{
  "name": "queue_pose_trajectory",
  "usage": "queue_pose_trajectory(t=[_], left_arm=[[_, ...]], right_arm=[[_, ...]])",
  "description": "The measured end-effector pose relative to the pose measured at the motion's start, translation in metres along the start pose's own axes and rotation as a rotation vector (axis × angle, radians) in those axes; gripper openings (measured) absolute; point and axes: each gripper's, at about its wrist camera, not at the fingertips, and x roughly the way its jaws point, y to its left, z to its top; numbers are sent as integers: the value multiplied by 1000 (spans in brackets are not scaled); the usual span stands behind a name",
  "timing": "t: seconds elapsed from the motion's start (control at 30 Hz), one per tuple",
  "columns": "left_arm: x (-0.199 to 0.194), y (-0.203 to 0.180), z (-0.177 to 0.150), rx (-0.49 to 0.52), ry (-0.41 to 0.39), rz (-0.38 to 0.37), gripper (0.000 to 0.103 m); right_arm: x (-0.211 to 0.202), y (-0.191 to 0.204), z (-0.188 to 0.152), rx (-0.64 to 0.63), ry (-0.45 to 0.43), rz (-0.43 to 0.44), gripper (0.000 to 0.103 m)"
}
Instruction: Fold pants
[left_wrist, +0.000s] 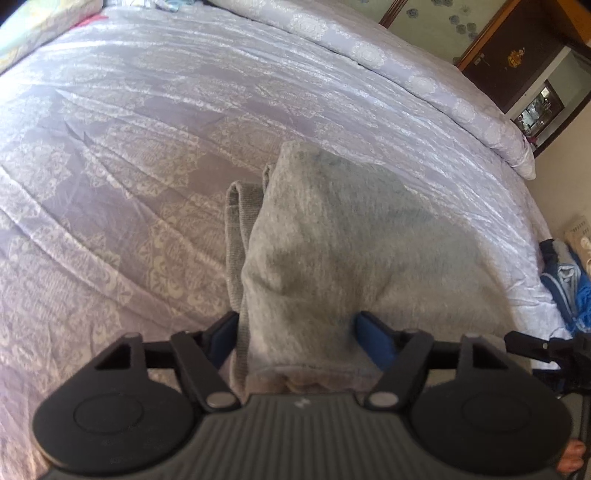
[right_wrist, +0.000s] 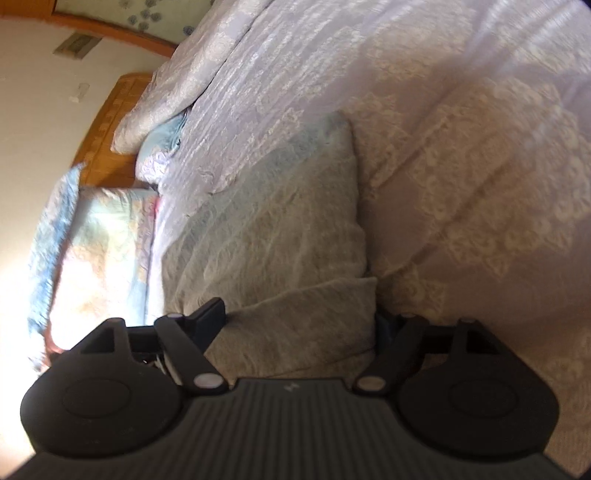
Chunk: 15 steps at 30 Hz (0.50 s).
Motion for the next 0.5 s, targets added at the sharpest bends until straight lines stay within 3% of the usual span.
queue_pose_trajectory(t=[0.07,0.1,0.13,0.17,0.3,0.5], left_arm=[[-2,-4,-1,-2,-4,4,48],[-4,-5,0,-15,-2,1,45],[-7,-6,2,-26,-6,-8,40],[-12,-8,5,-30,-16,-20,37],[-38,-20,36,-19,-83,-82,32],[-80,-43,131,-5,-268,-118,24]], right_arm=[[5,12,-5,-89,4,-47,70],[8,16,-7,-130,28,-57,40],[12,19,-9,-134,64,-41,35],[13,24,-12,-149,60,-50,35],[6,78,-11,-462,10,-98,32],[-7,154,39,-686,-101,-103,32]])
